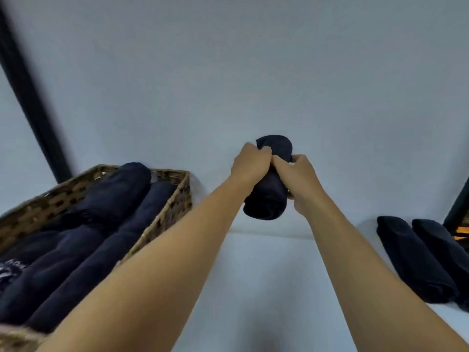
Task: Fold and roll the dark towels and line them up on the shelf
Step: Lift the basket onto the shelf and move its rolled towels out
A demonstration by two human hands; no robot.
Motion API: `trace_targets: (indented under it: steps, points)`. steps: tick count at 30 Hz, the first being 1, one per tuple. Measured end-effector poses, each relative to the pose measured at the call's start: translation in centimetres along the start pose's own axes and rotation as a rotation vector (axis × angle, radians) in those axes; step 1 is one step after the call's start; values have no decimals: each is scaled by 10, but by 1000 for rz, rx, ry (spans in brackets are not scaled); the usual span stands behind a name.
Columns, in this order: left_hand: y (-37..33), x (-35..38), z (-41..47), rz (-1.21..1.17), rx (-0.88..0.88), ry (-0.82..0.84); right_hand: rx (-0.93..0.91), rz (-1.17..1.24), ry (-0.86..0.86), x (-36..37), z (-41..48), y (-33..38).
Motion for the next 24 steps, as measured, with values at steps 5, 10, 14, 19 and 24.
trace_targets:
  steps: [5, 10, 14, 19, 24]
  points:
    - [-10, -156, 7, 124, 20, -193, -89, 29, 251, 132, -22, 53]
    - [46, -240, -3, 186, -89, -254, -110, -210, 358, 231, -28, 47]
    - [96, -252, -12, 217, -109, -254, -96, -491, 316, 263, -24, 17]
    - [120, -228, -4, 413, -22, -102, -177, -913, 224, 277, -19, 5]
    - [115, -225, 0, 795, 80, -89, -164, -1090, 202, 293, -19, 0]
Point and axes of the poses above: each hand's wrist, its own z-axis towards the middle knuckle, its own x-axis out of the palm, y = z × x, the point moved 10 cm from there along z, towards the middle knuckle, and after that the axes turned 10 degrees about x, right-handed, at the moved point
